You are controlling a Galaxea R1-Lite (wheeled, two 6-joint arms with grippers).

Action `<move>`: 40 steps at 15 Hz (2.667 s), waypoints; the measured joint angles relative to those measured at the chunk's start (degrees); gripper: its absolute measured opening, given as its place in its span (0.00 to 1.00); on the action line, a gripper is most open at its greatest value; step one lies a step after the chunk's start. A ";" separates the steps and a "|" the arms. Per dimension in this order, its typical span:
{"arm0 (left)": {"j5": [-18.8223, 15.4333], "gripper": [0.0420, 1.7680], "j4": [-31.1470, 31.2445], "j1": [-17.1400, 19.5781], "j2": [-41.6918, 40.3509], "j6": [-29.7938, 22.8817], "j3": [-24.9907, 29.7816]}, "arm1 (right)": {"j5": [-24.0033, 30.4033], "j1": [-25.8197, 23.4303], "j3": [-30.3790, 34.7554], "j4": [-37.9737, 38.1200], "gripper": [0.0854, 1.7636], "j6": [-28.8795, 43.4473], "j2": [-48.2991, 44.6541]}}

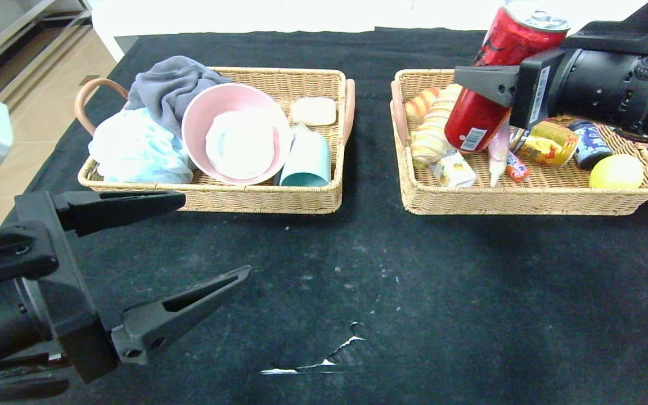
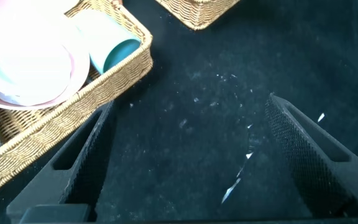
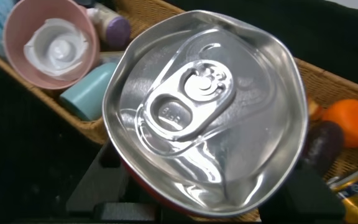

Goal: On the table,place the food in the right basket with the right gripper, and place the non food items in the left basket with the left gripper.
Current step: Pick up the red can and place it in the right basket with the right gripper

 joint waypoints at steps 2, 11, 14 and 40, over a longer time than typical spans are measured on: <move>-0.01 0.97 0.16 0.00 -0.10 0.00 -0.12 | 0.24 -3.58 -0.48 0.02 0.56 0.15 0.00; -0.04 0.97 0.13 0.00 -0.02 0.00 0.00 | 2.56 -18.42 0.59 -0.05 0.56 4.61 0.26; -0.06 0.97 0.13 -0.06 -0.02 0.00 0.05 | 2.63 -21.55 1.63 -0.09 0.56 6.53 0.96; -0.11 0.97 0.16 -0.09 0.01 0.00 0.13 | 3.99 -26.49 3.69 -0.18 0.90 9.07 3.47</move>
